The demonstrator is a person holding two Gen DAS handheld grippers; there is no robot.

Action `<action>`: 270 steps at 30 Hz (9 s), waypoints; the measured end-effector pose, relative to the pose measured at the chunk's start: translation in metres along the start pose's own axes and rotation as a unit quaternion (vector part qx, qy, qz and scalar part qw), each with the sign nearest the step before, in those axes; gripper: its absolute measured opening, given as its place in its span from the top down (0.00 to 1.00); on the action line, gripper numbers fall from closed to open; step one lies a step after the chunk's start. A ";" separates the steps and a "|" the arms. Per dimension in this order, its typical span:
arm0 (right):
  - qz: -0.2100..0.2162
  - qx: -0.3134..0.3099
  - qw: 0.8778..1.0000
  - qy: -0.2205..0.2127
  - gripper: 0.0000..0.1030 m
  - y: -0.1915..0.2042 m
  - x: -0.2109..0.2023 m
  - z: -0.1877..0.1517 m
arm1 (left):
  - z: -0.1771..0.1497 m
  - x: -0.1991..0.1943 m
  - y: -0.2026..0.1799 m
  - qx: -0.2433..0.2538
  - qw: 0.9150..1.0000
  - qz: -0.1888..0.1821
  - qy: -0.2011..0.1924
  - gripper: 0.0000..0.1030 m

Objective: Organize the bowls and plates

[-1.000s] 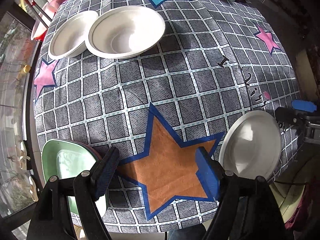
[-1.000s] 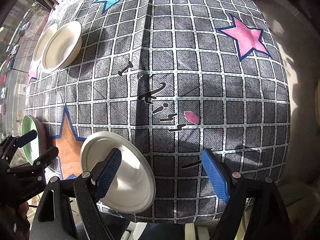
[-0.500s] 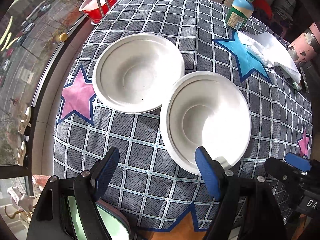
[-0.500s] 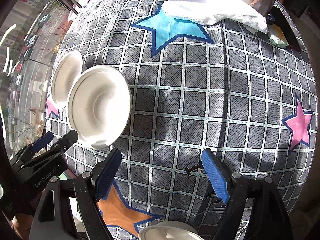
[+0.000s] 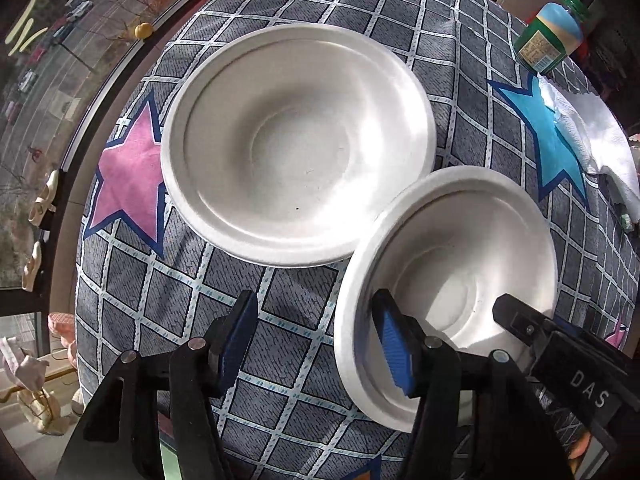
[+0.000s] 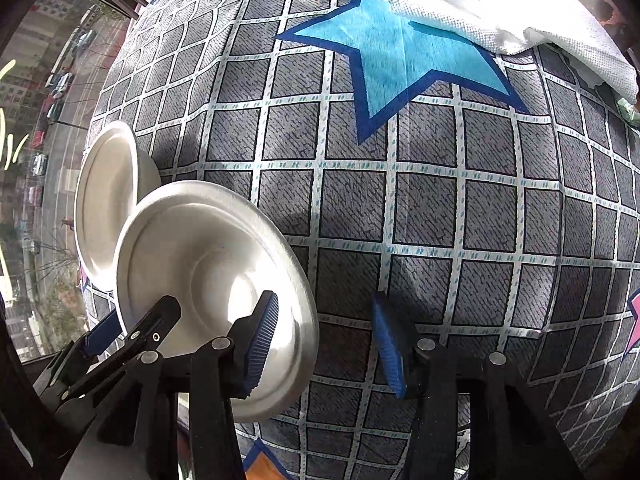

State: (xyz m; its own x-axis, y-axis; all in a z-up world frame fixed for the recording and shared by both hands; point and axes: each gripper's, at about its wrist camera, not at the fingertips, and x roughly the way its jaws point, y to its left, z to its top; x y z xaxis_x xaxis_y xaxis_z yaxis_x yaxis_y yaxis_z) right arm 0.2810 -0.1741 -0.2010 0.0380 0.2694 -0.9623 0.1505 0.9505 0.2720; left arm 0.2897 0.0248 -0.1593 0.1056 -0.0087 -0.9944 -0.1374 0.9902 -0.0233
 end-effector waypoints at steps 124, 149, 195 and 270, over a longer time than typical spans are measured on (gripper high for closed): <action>-0.283 -0.117 0.907 -0.288 0.01 0.011 -0.207 -0.333 | -0.177 -0.236 0.061 0.026 0.655 -0.753 0.048 0.00; -0.495 -0.364 0.638 -0.465 0.01 0.148 -0.230 -0.358 | -0.174 -0.240 0.109 0.093 0.851 -0.511 -0.077 0.00; -0.050 -0.090 0.993 -0.063 0.01 0.113 -0.119 -0.053 | -0.028 -0.125 0.104 0.030 0.992 -0.027 -0.121 0.00; 0.024 0.007 0.999 0.029 0.81 0.018 -0.095 -0.222 | -0.175 -0.092 -0.012 0.213 0.976 -0.018 -0.032 0.62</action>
State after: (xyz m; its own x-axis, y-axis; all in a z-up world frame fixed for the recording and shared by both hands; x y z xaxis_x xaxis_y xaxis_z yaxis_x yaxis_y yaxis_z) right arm 0.0610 -0.1479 -0.1037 -0.0115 0.3243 -0.9459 0.1641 0.9337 0.3181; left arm 0.1095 -0.0106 -0.0860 0.1663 -0.0498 -0.9848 0.2887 0.9574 0.0003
